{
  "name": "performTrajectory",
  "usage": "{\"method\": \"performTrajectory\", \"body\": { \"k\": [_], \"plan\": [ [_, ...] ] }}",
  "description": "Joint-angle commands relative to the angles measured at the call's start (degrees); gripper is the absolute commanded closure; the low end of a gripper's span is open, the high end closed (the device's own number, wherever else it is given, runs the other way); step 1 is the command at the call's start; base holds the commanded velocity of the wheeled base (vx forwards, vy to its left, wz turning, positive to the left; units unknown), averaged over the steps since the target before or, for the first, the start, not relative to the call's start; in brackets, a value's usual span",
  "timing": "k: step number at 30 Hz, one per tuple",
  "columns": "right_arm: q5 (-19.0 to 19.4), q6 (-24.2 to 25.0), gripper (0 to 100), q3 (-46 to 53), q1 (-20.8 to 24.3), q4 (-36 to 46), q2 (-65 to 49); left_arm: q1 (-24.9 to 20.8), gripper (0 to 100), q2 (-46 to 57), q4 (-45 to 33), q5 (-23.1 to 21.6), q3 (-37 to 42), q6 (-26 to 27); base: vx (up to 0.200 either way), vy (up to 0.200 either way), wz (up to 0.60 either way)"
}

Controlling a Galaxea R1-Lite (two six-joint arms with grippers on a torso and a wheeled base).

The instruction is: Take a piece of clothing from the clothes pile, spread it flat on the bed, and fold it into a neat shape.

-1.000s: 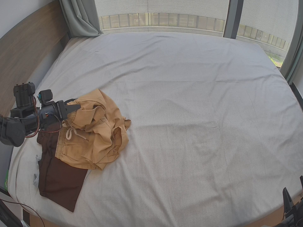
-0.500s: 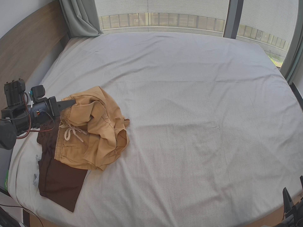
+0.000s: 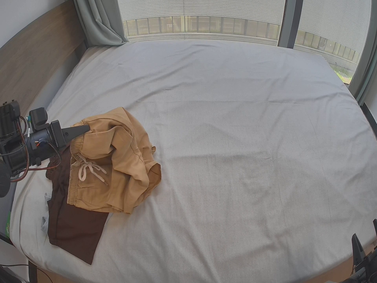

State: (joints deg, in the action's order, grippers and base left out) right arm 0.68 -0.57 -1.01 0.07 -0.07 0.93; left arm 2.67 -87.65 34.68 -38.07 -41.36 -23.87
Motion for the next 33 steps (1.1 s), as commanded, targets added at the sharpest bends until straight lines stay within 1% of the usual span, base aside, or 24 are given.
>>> {"method": "performTrajectory", "body": {
  "k": [1, 4, 7, 8, 9, 10, 13, 16, 21, 23, 25, 33],
  "plan": [
    [0.1, 0.0, 0, 0.9, 0.0, 0.0, -0.8, -1.9, 100, 4.5, -0.1, 0.5, 0.5, -3.0, 0.0, 0.0, 0.0],
    [0.0, 0.0, 0, 0.9, 0.0, 0.0, -0.8, -3.7, 100, 6.8, 0.0, 1.5, 1.4, -7.6, 0.0, 0.0, 0.0],
    [0.0, 0.0, 0, 0.9, 0.0, 0.0, -0.8, -5.5, 100, 8.5, 0.0, 3.3, 1.9, -10.3, 0.0, 0.0, 0.0],
    [0.1, 0.0, 0, 0.9, 0.0, 0.0, -0.8, -6.4, 100, 9.3, 0.0, 4.6, 1.8, -11.9, 0.0, 0.0, 0.0],
    [0.0, 0.0, 0, 0.9, 0.0, 0.0, -0.8, -6.6, 100, 9.5, 0.0, 4.8, 1.8, -12.3, 0.0, 0.0, 0.0],
    [0.1, 0.0, 0, 0.9, 0.0, 0.0, -0.8, -7.4, 100, 10.3, 0.0, 6.4, 1.6, -14.5, 0.0, 0.0, 0.0],
    [0.0, 0.0, 0, 0.9, 0.0, 0.0, -0.8, -8.4, 100, 10.8, 0.6, 7.8, 1.5, -16.5, 0.0, 0.0, 0.0],
    [0.0, 0.0, 0, 0.9, 0.0, 0.0, -0.8, -10.6, 100, 10.9, 3.2, 11.1, 1.8, -18.9, 0.0, 0.0, 0.0],
    [0.0, 0.0, 0, 0.9, 0.0, 0.0, -0.8, -15.8, 100, 10.8, 6.4, 19.8, 1.3, -25.2, 0.0, 0.0, 0.0],
    [0.0, 0.0, 0, 0.9, 0.0, 0.0, -0.8, -18.0, 100, 10.7, 6.7, 22.5, 1.1, -26.0, 0.0, 0.0, 0.0],
    [0.0, 0.0, 0, 0.9, 0.0, 0.0, -0.8, -19.5, 100, 10.7, 6.7, 23.7, 1.2, -26.0, 0.0, 0.0, 0.0],
    [0.0, 0.0, 0, 0.9, 0.0, 0.0, -0.9, -23.3, 100, 10.7, 6.7, 23.9, 0.4, -26.0, 0.0, 0.0, 0.0]
  ]
}}
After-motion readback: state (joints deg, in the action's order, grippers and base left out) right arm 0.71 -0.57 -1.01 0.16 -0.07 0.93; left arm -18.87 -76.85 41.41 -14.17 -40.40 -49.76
